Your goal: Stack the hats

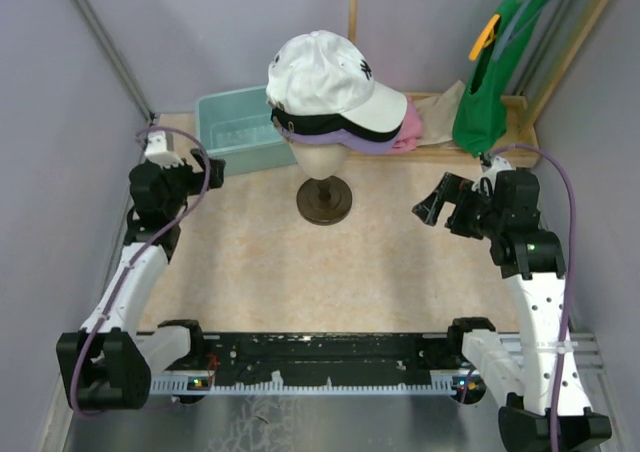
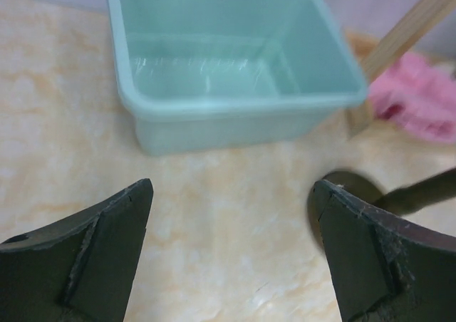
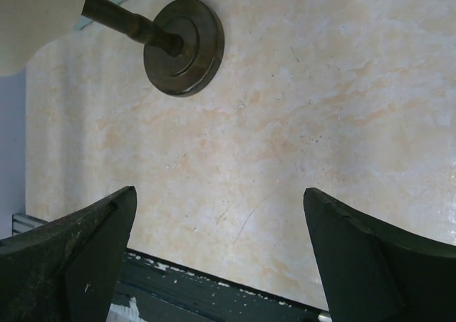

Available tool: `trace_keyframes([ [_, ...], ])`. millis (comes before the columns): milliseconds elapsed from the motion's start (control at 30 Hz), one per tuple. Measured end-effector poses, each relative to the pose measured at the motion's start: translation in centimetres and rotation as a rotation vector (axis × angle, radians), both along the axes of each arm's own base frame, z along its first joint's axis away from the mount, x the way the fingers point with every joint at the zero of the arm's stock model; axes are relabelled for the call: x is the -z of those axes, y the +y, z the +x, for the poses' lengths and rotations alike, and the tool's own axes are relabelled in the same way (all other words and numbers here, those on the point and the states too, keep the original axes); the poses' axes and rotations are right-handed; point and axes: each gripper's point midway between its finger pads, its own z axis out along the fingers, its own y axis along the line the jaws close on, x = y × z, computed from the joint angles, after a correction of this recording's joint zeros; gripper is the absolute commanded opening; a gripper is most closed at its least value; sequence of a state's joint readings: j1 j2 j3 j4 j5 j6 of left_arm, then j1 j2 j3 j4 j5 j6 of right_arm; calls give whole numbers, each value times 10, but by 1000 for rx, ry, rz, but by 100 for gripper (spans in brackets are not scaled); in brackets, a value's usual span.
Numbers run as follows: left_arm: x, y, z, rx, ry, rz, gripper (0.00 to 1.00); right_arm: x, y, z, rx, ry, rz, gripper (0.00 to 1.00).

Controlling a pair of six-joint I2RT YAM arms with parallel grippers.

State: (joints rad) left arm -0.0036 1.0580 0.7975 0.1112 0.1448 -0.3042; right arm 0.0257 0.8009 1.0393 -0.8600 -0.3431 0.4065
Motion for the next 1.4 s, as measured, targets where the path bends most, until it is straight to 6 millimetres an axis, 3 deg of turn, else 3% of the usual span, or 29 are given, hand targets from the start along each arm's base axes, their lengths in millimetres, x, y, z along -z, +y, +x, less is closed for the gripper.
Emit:
trace_keyframes([
  [67, 38, 2, -2, 13, 13, 63, 100, 0, 1, 0, -8, -3, -2, 99],
  [200, 133, 11, -16, 1, 202, 139, 100, 1, 1, 0, -15, -2, -9, 99],
  [267, 158, 12, -21, 21, 229, 178, 100, 2, 0, 2, -16, 0, -17, 99],
  [433, 189, 8, -31, 78, 168, 243, 100, 11, -3, 8, -8, 24, -42, 99],
  [533, 199, 12, -38, 69, 104, 264, 99, 30, -14, 19, 21, 60, -103, 99],
  [667, 195, 20, -40, 33, -12, 290, 100, 56, -34, 38, 81, 81, -209, 99],
  [867, 203, 23, -46, 24, -63, 299, 100, 116, -58, 67, 95, 53, -378, 99],
  [1000, 178, 23, -31, 30, -149, 313, 99, 172, -68, 69, 94, 4, -456, 99],
  [1100, 166, 19, -18, 53, -188, 323, 99, 201, -76, 68, 101, -94, -517, 99],
  [1233, 161, 15, -11, 79, -204, 329, 99, 215, -79, 80, 127, -210, -532, 99],
  [1400, 163, 16, -12, 80, -196, 328, 99, 206, -76, 115, 131, -317, -503, 99],
])
